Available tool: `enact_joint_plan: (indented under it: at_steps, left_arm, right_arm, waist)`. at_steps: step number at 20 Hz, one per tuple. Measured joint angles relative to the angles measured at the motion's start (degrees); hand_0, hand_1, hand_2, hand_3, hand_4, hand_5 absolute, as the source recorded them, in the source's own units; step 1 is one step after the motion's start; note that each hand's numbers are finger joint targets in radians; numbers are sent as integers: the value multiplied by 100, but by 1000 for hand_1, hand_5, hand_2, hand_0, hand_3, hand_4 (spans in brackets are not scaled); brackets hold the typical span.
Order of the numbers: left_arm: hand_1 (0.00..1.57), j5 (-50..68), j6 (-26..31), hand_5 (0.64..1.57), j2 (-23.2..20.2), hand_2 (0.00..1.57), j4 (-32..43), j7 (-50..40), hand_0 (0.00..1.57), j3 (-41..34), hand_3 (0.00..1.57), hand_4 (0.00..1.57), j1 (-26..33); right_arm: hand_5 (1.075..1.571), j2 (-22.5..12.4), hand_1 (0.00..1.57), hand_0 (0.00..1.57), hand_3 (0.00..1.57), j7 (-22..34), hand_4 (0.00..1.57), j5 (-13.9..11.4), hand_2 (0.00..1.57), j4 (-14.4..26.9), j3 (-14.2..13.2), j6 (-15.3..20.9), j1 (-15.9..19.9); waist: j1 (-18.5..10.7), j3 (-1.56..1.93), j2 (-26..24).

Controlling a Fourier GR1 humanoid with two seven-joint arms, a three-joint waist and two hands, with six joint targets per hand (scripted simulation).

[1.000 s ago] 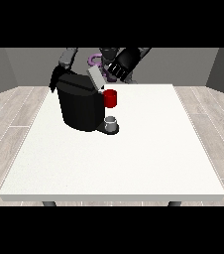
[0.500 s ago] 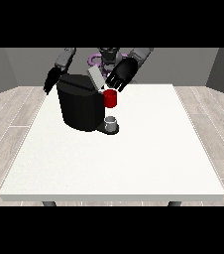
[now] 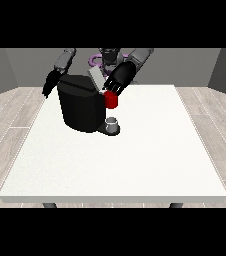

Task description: Insert the coffee pod into the coffee machine and close the lid

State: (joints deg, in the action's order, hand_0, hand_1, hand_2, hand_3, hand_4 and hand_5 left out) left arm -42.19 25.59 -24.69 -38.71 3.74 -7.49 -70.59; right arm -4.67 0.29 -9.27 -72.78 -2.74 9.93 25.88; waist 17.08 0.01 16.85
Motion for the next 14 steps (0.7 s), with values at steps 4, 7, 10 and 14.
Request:
enact_joint_plan:
  at_steps: [4,7,10,14]
  left_arm:
    - [1204,-70,-106,1571,50,1255,42,3,1204,33,1198,411,-36]
    - [1231,-85,-84,1571,24,1267,87,14,1231,25,1211,389,-129]
    - [1207,-100,-145,1571,-23,1244,129,40,1207,-10,1206,356,-191]
    - [1202,-116,-183,1571,-3,1218,79,81,1202,3,1176,360,-241]
  right_arm:
    - [1571,1,0,0,0,83,115,19,0,-10,-28,11,111]
    - [1571,24,0,0,0,93,165,2,0,15,-21,41,139]
    - [1571,71,0,0,0,60,0,-46,0,-9,12,109,131]
    - [1571,75,0,0,0,-132,0,18,0,137,-81,123,40]
  waist:
    - [6,-3,32]
    - [18,-5,54]
    - [38,-5,100]
    - [-18,-3,90]
